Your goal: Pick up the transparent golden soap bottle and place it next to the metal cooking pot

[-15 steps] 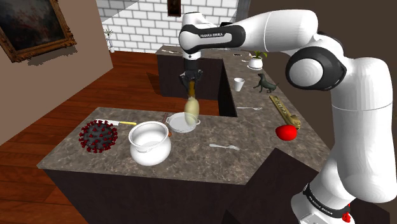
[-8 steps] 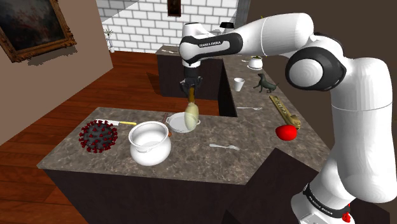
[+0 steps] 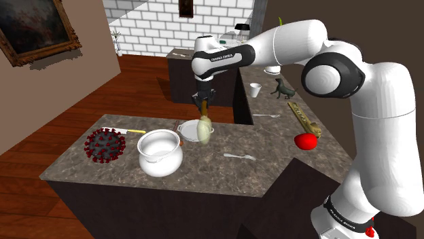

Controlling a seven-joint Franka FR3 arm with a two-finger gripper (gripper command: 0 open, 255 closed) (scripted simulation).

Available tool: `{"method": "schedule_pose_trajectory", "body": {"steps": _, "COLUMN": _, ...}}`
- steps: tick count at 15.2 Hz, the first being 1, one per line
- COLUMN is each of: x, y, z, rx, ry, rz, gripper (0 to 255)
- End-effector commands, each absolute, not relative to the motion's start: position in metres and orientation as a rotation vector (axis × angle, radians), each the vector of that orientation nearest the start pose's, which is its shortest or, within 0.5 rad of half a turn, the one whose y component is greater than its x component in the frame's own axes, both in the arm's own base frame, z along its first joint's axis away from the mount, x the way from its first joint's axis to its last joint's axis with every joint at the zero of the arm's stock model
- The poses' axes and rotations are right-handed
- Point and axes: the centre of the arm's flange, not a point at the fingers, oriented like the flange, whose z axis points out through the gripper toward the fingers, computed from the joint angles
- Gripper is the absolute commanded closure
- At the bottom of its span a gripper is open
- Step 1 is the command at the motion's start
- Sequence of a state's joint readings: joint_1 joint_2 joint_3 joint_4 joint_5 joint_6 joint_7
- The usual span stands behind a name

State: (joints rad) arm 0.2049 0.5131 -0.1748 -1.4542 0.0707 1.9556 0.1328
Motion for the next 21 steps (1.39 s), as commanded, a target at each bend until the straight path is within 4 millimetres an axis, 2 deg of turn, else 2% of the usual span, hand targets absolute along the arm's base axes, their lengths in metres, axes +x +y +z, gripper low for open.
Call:
{"method": "schedule_pose_trajectory", "body": {"steps": 1, "x": 0.697, "y": 0.046, "z": 0.381, "rx": -3.157, "ry": 0.170, "rz": 0.001, "gripper": 255}}
{"method": "schedule_pose_trajectory", "body": {"steps": 19, "x": 0.697, "y": 0.046, "z": 0.286, "rx": -3.157, "ry": 0.170, "rz": 0.001, "gripper": 255}}
{"method": "schedule_pose_trajectory", "body": {"steps": 21, "x": 0.697, "y": 0.046, "z": 0.286, "rx": -3.157, "ry": 0.170, "rz": 0.001, "gripper": 255}}
